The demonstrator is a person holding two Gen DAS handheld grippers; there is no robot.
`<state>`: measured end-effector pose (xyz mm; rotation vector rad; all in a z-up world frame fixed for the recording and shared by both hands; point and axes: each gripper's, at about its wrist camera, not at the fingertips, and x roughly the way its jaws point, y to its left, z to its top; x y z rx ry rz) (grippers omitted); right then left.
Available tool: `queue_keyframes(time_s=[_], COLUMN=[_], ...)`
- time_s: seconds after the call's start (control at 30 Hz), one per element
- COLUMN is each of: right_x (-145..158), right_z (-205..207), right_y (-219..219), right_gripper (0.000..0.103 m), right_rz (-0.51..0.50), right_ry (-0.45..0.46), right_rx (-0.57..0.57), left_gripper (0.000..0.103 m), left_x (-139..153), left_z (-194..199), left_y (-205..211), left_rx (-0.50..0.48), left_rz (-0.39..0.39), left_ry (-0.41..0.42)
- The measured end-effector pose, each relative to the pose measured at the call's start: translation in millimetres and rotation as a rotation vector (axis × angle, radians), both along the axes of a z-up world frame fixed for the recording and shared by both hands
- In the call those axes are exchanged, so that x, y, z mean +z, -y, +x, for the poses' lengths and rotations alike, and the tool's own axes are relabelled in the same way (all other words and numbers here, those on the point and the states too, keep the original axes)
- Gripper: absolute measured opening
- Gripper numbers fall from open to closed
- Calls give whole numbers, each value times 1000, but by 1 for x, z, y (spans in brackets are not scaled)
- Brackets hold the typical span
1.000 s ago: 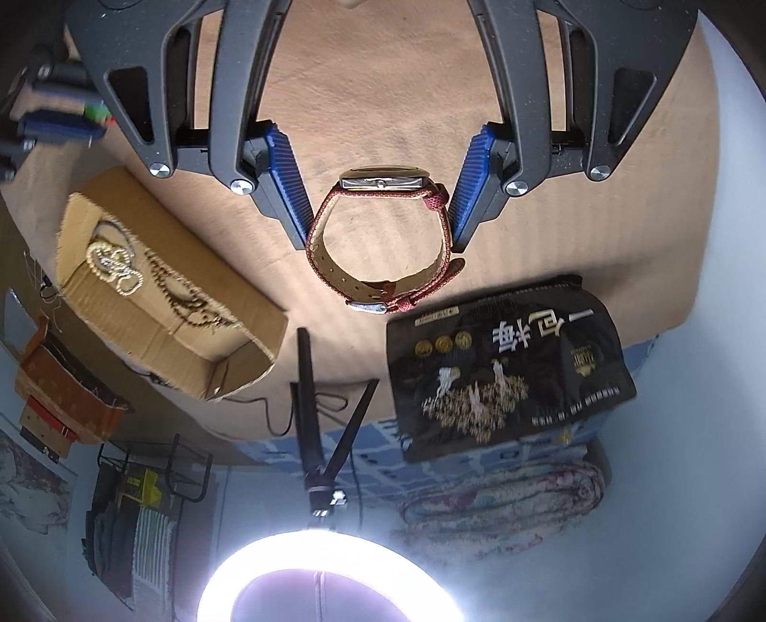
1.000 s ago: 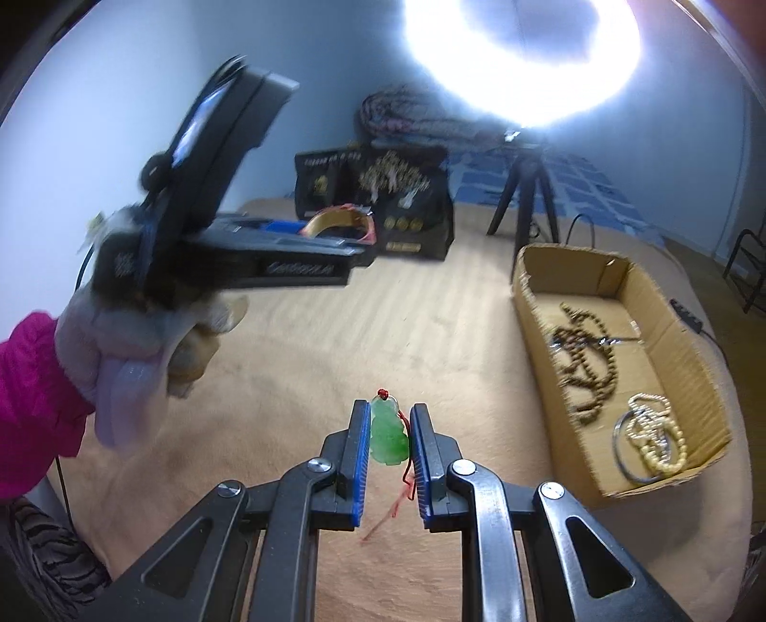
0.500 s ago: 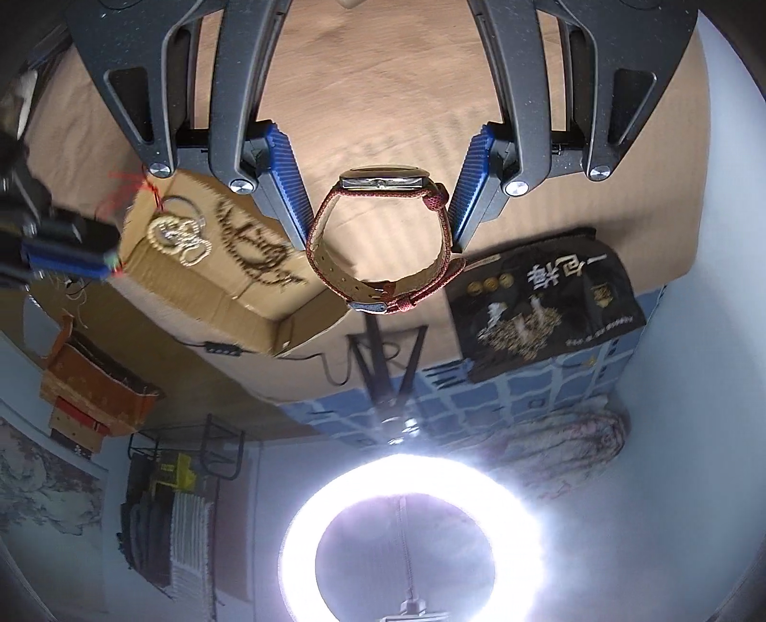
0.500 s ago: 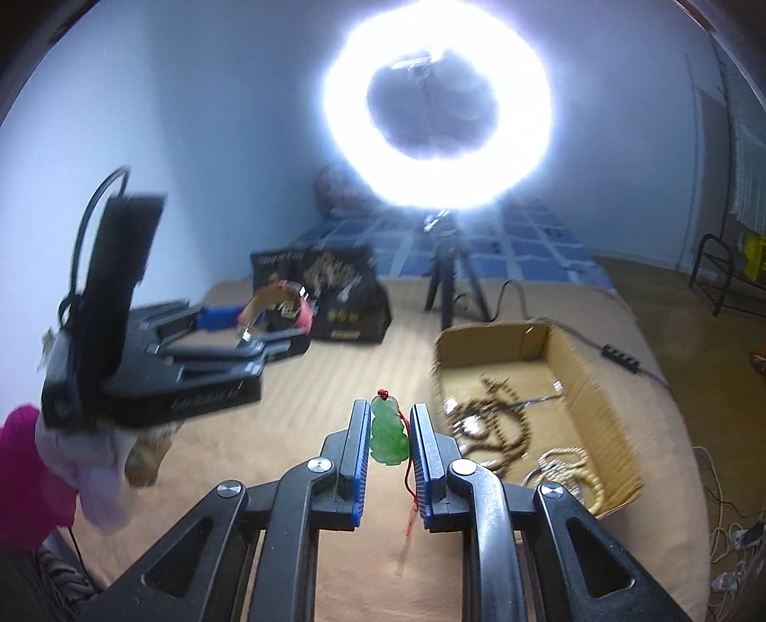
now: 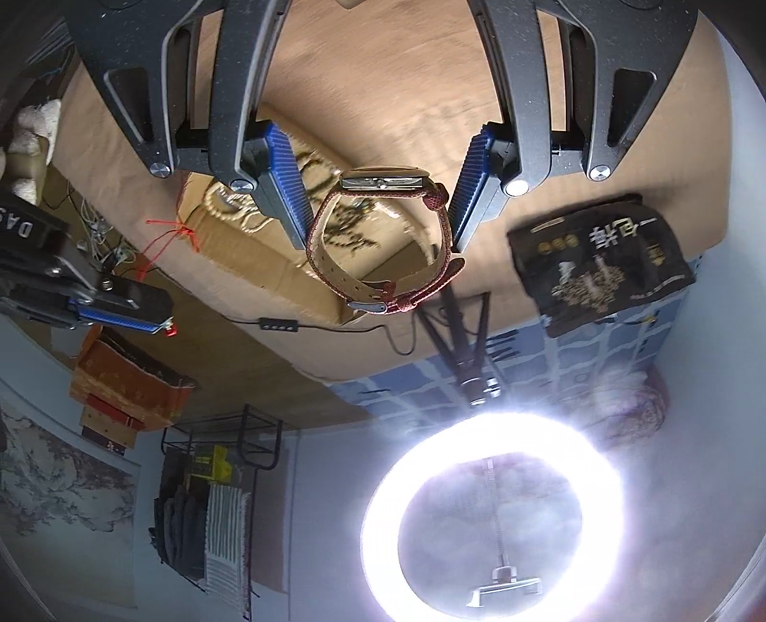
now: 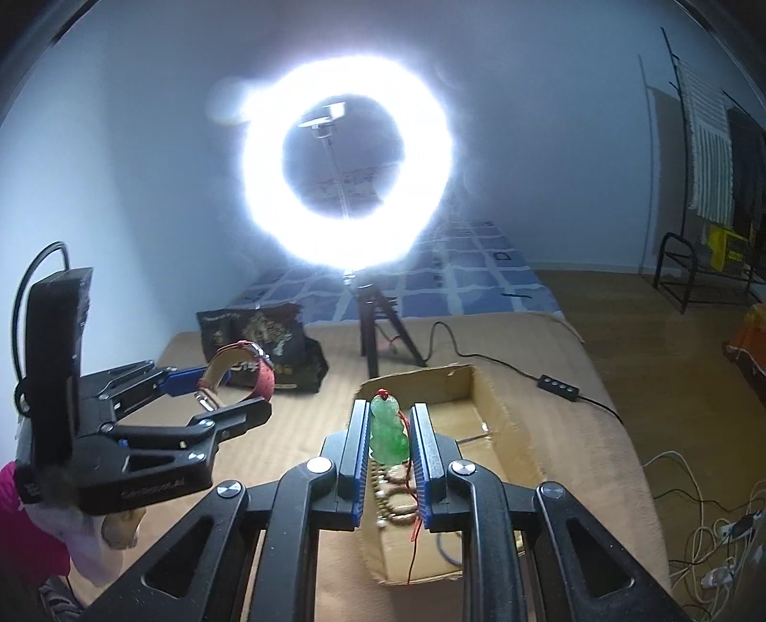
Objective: Organize jewelry
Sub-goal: 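Carry the watch over the box with the left tool while the right tool carries the pendant, then open both tools to drop the watch and jade pendant into the box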
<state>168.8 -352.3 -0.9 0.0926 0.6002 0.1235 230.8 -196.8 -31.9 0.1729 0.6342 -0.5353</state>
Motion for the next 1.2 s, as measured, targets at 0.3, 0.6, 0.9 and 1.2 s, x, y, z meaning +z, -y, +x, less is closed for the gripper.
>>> queue_keyframes(time_s=[0.3, 0.6, 0.9, 1.2], right_x=[-17, -45, -58, -49], right_z=[21, 44, 51, 45], right_y=[28, 45, 53, 59], right_gripper=[15, 15, 28, 88], right_rz=[-2, -7, -2, -33], right_ry=[-40, -104, -137, -99], right_rx=[-47, -68, -79, -167], left_gripper=[58, 58, 61, 87], left_x=[-13, -35, -43, -35], left_z=[20, 42, 47, 39], left_y=[32, 52, 59, 56], left_rx=[-12, 10, 21, 38], left_rz=[-11, -6, 16, 32], left_ry=[-36, -85, -94, -30])
